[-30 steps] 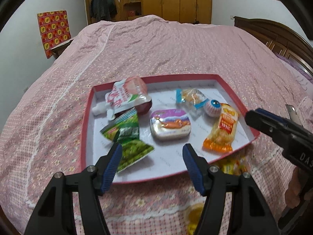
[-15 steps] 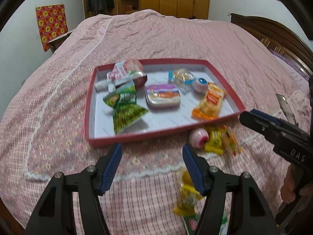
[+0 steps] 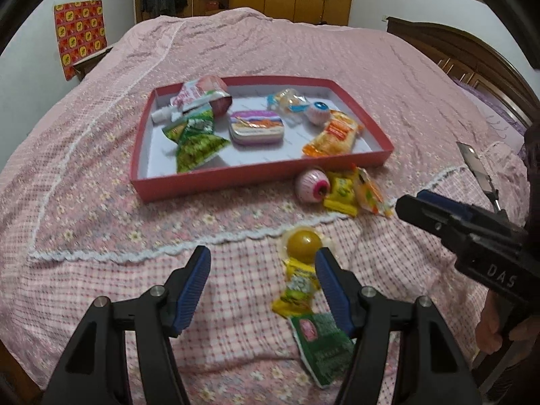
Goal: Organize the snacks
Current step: 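Withdraw both tools from the box toward the snacks on the bedspread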
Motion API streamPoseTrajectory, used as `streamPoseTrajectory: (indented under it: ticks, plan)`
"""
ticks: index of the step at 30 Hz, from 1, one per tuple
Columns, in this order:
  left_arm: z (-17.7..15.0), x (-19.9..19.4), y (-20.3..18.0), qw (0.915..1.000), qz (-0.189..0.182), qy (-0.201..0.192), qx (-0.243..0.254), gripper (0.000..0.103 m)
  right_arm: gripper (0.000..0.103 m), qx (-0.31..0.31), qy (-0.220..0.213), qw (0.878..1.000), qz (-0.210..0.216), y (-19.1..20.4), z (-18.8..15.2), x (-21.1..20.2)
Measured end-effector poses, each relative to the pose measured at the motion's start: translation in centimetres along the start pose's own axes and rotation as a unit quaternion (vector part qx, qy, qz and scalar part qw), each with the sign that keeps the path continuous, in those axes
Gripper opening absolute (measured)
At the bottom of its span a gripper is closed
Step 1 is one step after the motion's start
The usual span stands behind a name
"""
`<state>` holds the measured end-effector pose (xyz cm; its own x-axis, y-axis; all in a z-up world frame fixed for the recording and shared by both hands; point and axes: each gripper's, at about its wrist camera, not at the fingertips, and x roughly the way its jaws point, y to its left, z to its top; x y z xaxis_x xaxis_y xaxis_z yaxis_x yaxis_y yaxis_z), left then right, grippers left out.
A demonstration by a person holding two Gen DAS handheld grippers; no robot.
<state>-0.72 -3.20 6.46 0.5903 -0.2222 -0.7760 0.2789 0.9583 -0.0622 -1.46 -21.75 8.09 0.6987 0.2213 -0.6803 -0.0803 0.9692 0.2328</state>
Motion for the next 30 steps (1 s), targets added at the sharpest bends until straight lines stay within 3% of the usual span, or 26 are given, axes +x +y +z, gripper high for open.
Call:
streamPoseTrajectory:
  ticks: [9, 15, 18, 30]
  plan:
    - [-1.0, 1.5, -1.5, 0.9994, 0.007, 0.023, 0.023, 0.065, 0.049, 0.015, 0.011, 1.000, 0.009, -0.6, -1.5, 0.1]
    - [-1.4, 2.6, -1.8, 0.9989, 0.013, 0.033, 0.029, 0.048, 0.049, 0.020, 0.012, 1.000, 0.014, -1.0, -1.7, 0.2]
    - [-1.4, 2.6, -1.4, 0.9993, 0.014, 0.027, 0.024, 0.031, 0.049, 0.022, 0.015, 1.000, 0.014, -1.1, -1.8, 0.4]
    - [-0.6, 0.9, 3.5, 0.9982, 0.037, -0.003, -0.046, 0.029, 0.049, 0.013, 0.026, 0.999, 0.021, 0.5, -1.7, 1.3]
